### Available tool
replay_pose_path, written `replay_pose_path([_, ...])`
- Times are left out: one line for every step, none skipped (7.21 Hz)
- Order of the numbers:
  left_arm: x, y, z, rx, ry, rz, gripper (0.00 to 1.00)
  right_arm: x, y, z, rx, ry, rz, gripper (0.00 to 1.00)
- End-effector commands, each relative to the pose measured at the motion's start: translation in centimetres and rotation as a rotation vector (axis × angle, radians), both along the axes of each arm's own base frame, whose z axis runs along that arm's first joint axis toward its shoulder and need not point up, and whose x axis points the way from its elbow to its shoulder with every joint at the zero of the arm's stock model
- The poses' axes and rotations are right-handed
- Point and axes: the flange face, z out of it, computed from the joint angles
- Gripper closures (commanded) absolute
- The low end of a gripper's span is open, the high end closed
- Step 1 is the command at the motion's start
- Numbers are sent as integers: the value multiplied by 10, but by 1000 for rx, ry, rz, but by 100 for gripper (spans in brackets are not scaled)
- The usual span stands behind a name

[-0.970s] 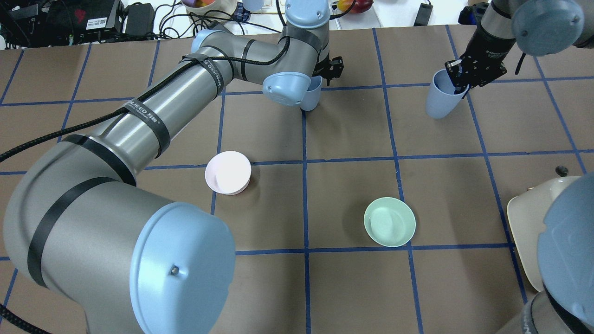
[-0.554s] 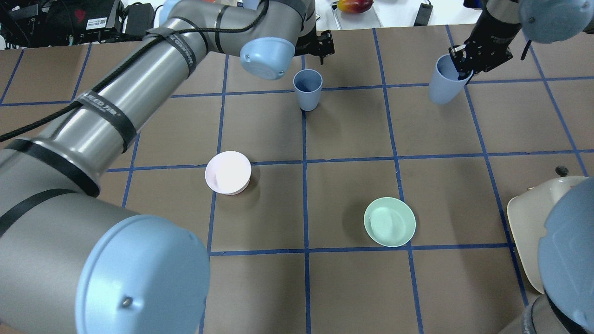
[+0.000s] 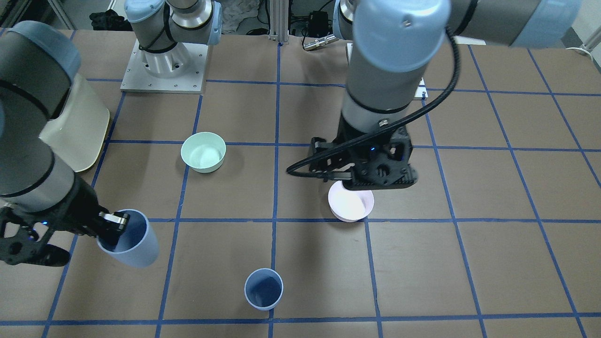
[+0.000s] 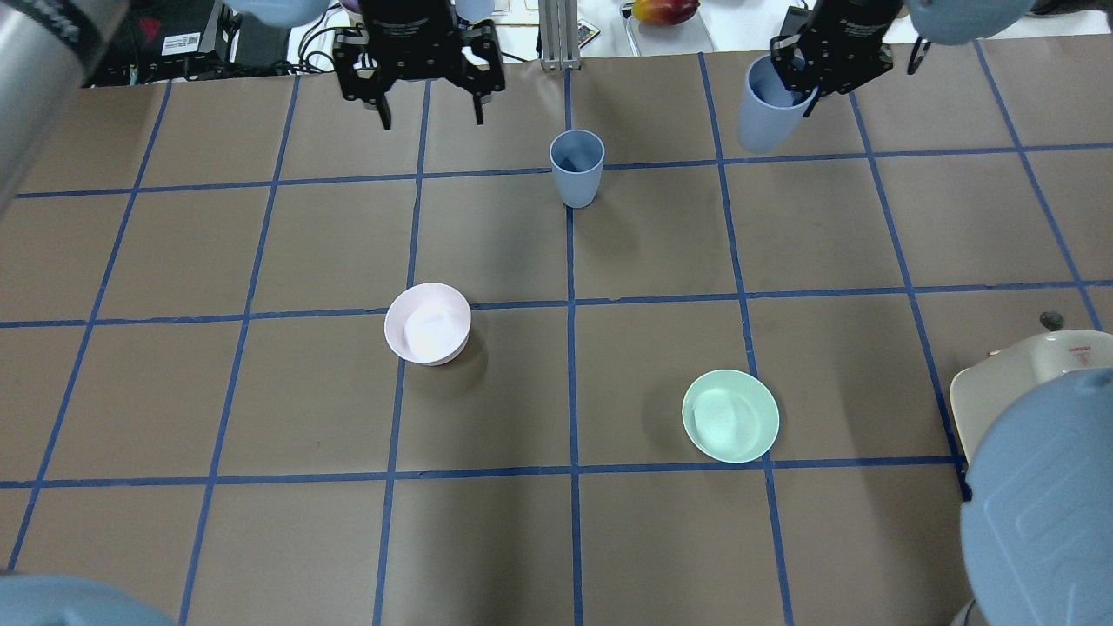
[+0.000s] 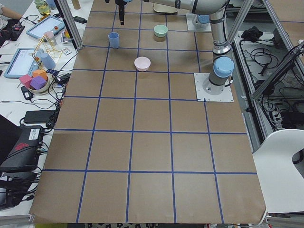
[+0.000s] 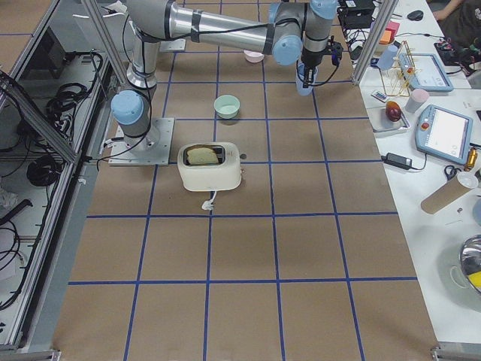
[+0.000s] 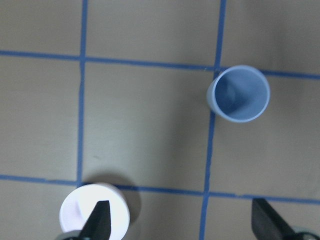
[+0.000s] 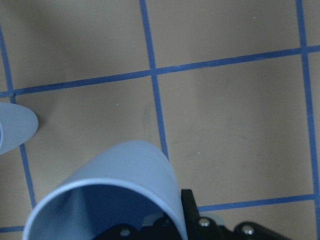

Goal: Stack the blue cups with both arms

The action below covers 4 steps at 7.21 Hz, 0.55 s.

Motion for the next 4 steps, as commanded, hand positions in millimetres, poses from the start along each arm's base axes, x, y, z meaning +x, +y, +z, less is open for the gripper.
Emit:
replay_pose_path([71, 55, -23, 145, 11, -50, 0, 88, 13, -6, 2, -28, -24, 100])
replay_pose_path([72, 81, -35, 96, 11, -55, 0, 115, 11, -10, -6, -34, -49, 100])
replay_pose_path([80, 96, -46, 16, 15, -63, 0, 137, 3, -12, -23, -42, -66, 100])
replay_pose_path([87, 100, -52, -78, 17, -102, 0, 155, -10, -15, -36, -49, -85, 100])
